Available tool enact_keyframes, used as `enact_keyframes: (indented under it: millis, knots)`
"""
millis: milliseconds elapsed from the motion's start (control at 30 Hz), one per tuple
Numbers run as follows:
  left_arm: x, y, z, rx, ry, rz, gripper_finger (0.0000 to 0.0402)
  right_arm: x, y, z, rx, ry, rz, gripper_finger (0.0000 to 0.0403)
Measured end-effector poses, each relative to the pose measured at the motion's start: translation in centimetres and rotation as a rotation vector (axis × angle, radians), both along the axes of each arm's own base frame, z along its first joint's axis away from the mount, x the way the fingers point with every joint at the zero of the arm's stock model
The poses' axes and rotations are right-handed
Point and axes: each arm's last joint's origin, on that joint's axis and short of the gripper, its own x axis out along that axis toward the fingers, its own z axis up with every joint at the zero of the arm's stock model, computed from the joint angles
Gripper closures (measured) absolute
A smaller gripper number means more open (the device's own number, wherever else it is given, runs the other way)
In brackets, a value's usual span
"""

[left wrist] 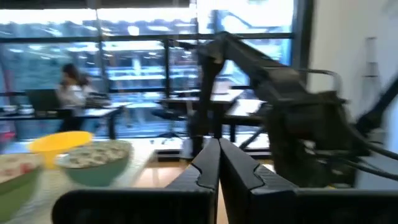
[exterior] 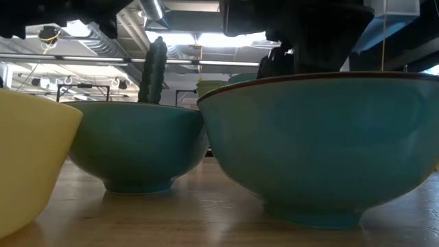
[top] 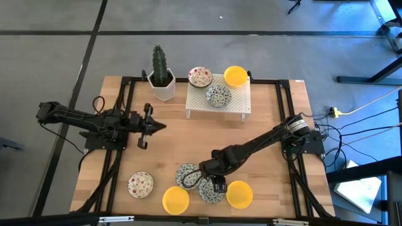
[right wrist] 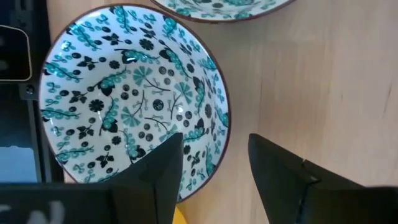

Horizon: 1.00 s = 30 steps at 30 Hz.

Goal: Pick & Place Mini bowls
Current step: Stack the right green patterned bowl on the green patterned bowl on the shelf

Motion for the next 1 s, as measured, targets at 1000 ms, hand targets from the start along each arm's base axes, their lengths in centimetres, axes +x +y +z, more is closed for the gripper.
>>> enact_keyframes:
  millis: [1000]
  knots:
    - [0.2,0.0,-1.1,-0.017,0.113,-0.004,0.0393,0.4,0.8,-1.8,-0.036,0.020,-0.073,0.0221]
